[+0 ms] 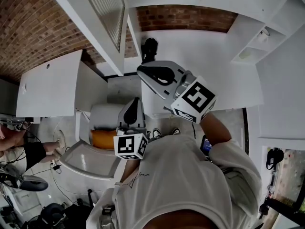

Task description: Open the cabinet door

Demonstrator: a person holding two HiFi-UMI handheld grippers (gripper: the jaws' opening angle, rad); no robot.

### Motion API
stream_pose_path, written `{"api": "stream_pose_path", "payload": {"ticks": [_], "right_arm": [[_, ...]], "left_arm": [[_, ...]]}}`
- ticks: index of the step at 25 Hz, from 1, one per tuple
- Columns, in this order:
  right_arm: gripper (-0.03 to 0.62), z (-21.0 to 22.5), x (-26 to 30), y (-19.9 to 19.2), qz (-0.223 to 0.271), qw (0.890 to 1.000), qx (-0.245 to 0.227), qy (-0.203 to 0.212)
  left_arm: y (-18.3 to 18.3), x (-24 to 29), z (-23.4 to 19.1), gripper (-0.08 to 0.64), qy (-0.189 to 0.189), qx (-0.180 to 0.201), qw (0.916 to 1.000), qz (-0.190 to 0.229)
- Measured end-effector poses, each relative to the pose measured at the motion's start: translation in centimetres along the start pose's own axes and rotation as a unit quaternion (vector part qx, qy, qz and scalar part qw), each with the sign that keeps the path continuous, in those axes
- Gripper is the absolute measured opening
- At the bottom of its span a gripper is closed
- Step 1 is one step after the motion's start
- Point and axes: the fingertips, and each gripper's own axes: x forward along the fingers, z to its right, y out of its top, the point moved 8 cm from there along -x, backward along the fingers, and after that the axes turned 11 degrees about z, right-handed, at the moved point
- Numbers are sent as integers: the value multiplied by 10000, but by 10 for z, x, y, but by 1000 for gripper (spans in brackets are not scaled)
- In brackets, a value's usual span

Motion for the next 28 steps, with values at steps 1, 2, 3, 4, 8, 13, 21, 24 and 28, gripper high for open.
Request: {"api": "stream_pose_path", "payload": {"ticks": [1,2,3,4,8,13,21,24,28], "right_arm": [[29,1,0,0,1,10000,-3,-3],[29,1,-1,0,-6,10000,-16,-4],[29,2,-2,0,-19,10000,-26,-13],[29,2,-3,-1,-34,10000,-19,-42],[28,5,-9,-2,-125,9998,-14,-168],[26,8,-17,-4,-182,9995,-11,-270],[26,11,-36,-2,-228,9986,-8,-468],[26,12,-43,-3,-268,9980,50,-578],[26,13,-52,-5,-319,9970,79,-694]], "left_arm": [[-1,1,0,15,-6,-8,10000,-10],[-2,1,0,17,-11,-18,10000,-24],[-3,2,0,17,-18,-30,10000,-37],[-4,2,1,17,-29,-39,10000,-47],[-4,4,3,17,-96,-72,9999,-44],[-6,9,7,15,-192,-116,9997,-60],[-5,13,18,15,-379,-110,9992,-53],[-5,14,20,17,-411,-134,9990,-61],[-5,15,24,17,-481,-206,9986,-52]]}}
